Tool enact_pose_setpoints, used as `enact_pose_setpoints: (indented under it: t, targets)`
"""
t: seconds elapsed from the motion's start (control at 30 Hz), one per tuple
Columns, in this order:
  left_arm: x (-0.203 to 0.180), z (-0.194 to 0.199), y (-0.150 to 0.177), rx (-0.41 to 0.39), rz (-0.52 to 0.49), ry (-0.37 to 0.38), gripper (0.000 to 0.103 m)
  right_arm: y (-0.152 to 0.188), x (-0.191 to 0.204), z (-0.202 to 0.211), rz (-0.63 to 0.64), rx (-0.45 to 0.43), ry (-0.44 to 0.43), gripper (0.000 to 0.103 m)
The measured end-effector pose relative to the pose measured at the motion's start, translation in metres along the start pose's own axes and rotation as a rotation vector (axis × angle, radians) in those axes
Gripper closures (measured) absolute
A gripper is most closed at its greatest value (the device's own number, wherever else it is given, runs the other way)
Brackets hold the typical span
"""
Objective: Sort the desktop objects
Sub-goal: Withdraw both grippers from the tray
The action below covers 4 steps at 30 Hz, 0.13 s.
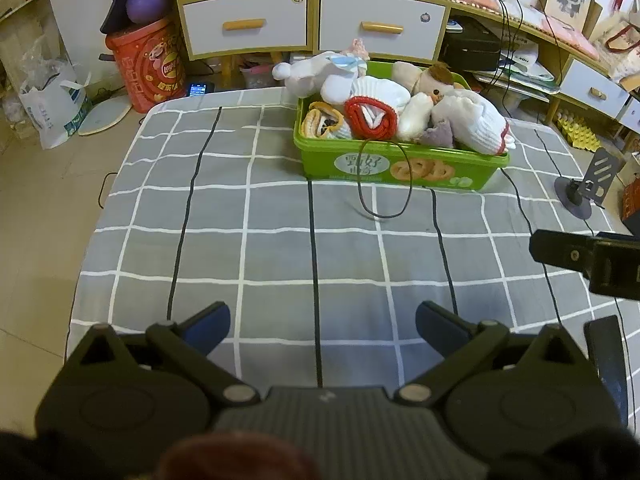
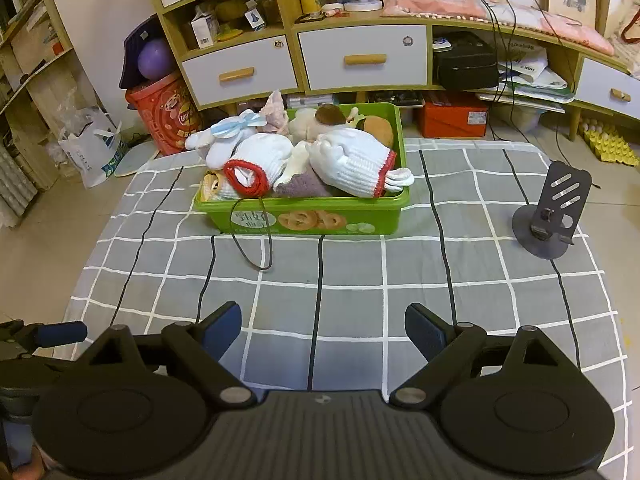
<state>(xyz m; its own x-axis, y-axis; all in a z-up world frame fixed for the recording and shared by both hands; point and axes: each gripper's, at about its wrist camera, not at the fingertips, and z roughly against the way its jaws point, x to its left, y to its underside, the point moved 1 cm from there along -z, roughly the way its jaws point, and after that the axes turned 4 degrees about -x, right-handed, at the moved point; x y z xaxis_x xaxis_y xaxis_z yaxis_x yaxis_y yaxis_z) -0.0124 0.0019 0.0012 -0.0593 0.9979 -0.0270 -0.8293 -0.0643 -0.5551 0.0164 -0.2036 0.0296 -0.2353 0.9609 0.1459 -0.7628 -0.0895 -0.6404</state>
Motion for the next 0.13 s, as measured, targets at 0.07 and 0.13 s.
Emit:
enact_pose_setpoints:
  t: [0.07, 0.13]
  targets:
    - [-0.0005, -0.0003, -0.0004, -0.003, -0.002, 0.000, 0.001, 0.0005, -0.0004, -0.0010, 0.001, 0.002, 0.000, 0.013]
    - [-0.0015, -0.0027, -0.0012, -0.010, -0.002, -0.005, 0.001, 0.0020, -0.0011, -0.0029, 0.001, 0.006, 0.000, 0.013]
